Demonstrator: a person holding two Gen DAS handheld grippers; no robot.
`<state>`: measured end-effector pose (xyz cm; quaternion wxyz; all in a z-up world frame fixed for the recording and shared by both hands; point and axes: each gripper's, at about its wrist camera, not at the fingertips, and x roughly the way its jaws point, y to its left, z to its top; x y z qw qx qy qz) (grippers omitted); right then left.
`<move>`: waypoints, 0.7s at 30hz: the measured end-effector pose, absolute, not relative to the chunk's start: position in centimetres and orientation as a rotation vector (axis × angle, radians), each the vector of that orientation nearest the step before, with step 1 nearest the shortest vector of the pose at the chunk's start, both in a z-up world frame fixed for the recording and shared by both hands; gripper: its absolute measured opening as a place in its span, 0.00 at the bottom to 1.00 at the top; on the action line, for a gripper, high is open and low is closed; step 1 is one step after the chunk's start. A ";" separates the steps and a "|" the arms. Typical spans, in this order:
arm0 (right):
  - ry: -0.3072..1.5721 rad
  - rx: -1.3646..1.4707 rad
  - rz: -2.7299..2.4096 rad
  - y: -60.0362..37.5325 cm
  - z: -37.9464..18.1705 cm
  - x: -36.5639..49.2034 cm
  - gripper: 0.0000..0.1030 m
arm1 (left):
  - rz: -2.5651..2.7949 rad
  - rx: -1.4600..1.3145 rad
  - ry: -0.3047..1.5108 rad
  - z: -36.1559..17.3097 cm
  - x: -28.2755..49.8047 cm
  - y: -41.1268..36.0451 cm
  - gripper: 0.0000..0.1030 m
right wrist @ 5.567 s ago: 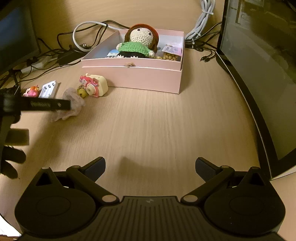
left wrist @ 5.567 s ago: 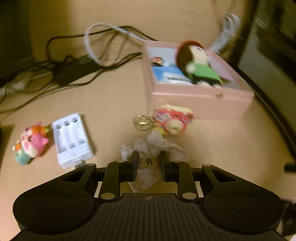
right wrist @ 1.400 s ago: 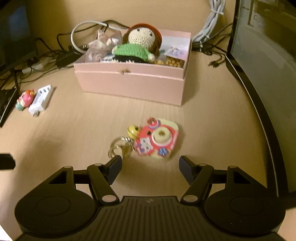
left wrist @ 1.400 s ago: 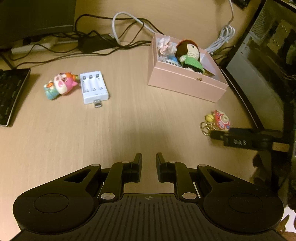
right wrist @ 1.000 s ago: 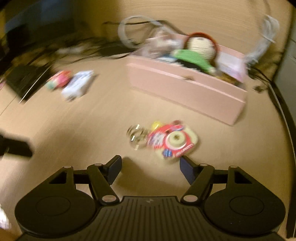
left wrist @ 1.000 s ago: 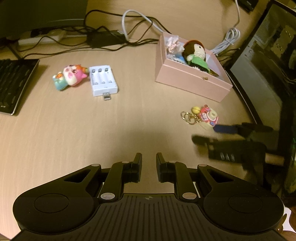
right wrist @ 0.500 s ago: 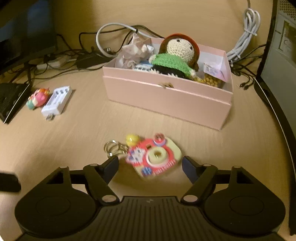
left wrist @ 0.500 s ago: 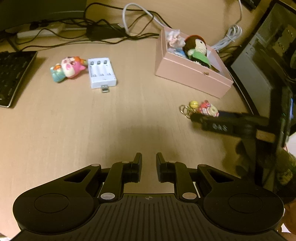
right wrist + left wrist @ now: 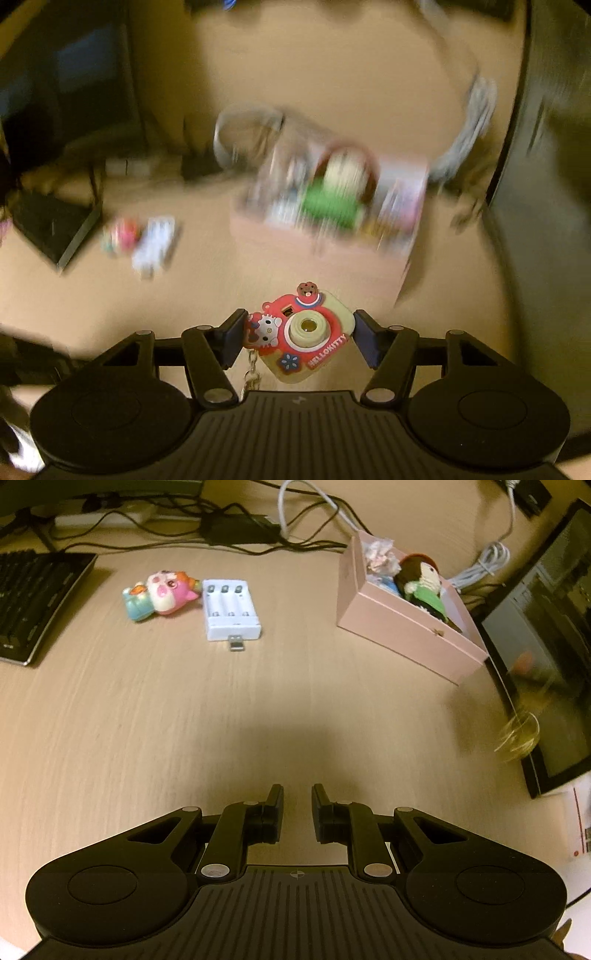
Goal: Organize objects
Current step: 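Drop the Hello Kitty keychain into the pink box with the right tool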
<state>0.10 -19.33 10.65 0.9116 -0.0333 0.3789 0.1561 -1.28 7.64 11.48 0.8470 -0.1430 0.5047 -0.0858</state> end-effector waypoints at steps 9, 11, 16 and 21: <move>0.520 -0.030 0.128 -20.5 20.3 10.4 0.73 | -0.206 -0.328 1.057 11.2 -1.1 7.3 0.17; 0.519 0.052 0.104 -21.7 20.8 11.5 0.74 | -0.200 -0.332 1.057 11.1 -1.2 7.6 0.17; 0.530 0.173 0.087 -24.4 19.5 9.3 0.85 | -0.144 -0.343 1.075 10.3 -1.0 8.8 0.17; 0.598 0.118 0.068 -24.0 15.5 5.5 0.85 | -0.107 -0.306 1.017 10.9 0.0 9.3 0.17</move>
